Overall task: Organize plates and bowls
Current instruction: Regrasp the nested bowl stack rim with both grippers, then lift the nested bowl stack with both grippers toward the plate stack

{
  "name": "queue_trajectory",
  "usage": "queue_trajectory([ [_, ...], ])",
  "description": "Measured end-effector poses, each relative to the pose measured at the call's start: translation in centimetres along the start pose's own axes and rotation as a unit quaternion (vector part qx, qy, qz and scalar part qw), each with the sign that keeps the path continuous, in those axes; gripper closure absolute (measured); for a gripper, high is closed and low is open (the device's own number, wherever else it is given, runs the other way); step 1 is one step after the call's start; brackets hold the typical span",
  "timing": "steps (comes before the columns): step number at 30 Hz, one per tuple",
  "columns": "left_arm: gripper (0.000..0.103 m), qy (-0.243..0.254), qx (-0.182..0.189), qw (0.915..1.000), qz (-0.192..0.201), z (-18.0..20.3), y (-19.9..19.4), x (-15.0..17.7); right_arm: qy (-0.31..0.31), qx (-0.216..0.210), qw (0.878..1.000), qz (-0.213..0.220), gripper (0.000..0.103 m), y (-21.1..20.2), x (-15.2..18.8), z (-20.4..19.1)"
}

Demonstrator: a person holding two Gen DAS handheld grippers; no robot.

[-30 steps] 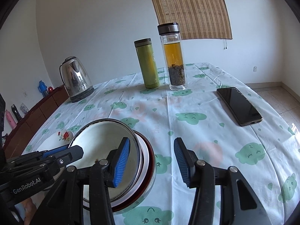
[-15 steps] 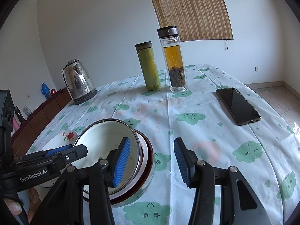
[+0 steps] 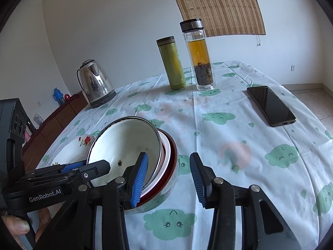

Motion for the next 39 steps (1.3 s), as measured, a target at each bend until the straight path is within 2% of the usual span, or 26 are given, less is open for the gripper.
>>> queue_trajectory([
  [7, 0.063, -0.010, 0.016, 0.9998, -0.007, -0.2, 0.1, 0.0, 0.011, -0.023, 0.999, -0.020, 0.063, 0.7, 0.5, -0.3],
  [11, 0.061, -0.014, 0.023, 0.9996, -0.009, -0.2, 0.0, 0.0, 0.015, -0.019, 0.999, -0.021, 0.066, 0.8, 0.5, -0.3],
  [16, 0.057, -0.015, 0.020, 0.9996, -0.011, -0.3, 0.0, 0.0, 0.021, -0.020, 0.999, -0.020, 0.066, 0.8, 0.5, -0.1],
  [25, 0.058, -0.013, 0.025, 0.9996, -0.010, 0.0, 0.1, 0.1, 0.041, -0.034, 0.998, -0.026, 0.066, 1.2, 0.5, 0.5],
  [31, 0.058, -0.004, 0.010, 0.9999, -0.004, 0.6, 0.1, 0.1, 0.042, -0.021, 0.999, -0.028, 0.066, 1.1, 0.6, 0.1],
  [36, 0.058, -0.009, 0.024, 0.9996, -0.009, 0.7, 0.0, 0.2, 0.044, -0.013, 0.999, -0.015, 0.067, 0.5, 0.2, 0.2],
  [39, 0.058, -0.007, 0.014, 0.9999, -0.002, 0.7, -0.2, 0.2, 0.038, -0.013, 0.999, -0.007, 0.067, 0.0, -0.1, -0.1],
])
Point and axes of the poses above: each gripper's, at about its wrist camera, not at the fingertips, and y roughly the way its jaws point, z to its right, x to its underside, the point moved 6 cm from there along y, roughly the way its jaws point, and after that the axes turned 3 degrees about -x, right-handed, at the moved point
